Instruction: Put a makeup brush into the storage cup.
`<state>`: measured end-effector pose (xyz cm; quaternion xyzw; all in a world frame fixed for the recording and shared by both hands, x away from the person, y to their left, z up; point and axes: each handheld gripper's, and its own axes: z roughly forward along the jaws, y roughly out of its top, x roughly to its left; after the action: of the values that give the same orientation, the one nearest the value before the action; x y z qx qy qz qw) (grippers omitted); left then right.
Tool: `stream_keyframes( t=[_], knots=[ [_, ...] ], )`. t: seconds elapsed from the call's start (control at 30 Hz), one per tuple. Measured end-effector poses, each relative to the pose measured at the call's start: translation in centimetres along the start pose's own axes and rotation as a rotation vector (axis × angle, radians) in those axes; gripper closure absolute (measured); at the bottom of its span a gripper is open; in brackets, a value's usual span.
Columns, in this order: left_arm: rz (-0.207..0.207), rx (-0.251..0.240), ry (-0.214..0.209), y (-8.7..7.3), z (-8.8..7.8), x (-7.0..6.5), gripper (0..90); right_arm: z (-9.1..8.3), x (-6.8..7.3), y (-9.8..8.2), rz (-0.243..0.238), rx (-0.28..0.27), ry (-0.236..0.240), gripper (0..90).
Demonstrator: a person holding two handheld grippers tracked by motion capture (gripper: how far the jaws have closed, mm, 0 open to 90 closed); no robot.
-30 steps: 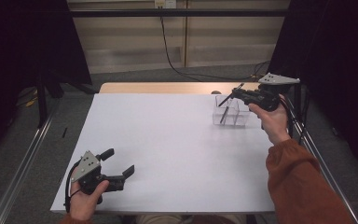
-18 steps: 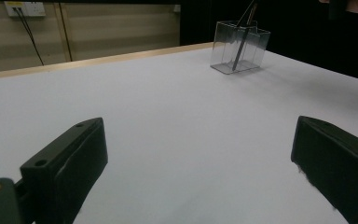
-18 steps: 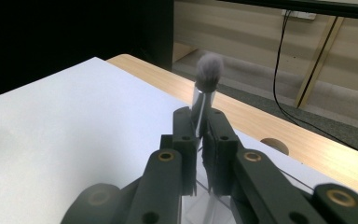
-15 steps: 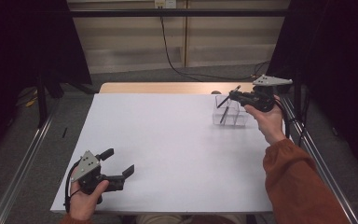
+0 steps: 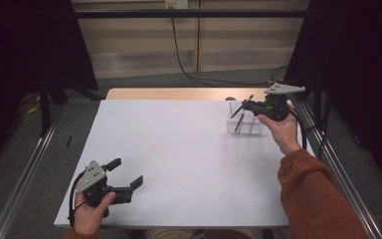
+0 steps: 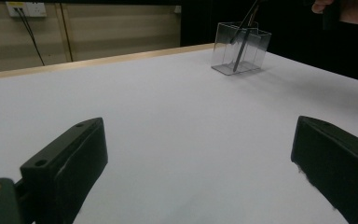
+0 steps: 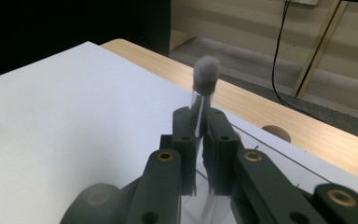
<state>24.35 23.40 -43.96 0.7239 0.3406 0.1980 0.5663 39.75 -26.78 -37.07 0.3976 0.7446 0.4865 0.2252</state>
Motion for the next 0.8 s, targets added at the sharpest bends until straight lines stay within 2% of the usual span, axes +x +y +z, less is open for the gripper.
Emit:
stream_keyframes(
  t=[0.37,0.63,0.8],
  knots=[
    [0.005,0.004,-0.001,0.0,0.0,0.1,3.6,1.0,0.0,-1.0,0.002,0.012,-0.001,82.2],
    [0.011,0.009,0.008,0.0,0.0,0.1,3.6,1.3,0.0,-1.5,0.017,0.001,0.004,81.5],
    [-0.001,0.003,0.012,-0.1,0.0,0.2,3.6,1.4,-0.1,-1.8,0.029,-0.009,0.011,81.0]
  ],
)
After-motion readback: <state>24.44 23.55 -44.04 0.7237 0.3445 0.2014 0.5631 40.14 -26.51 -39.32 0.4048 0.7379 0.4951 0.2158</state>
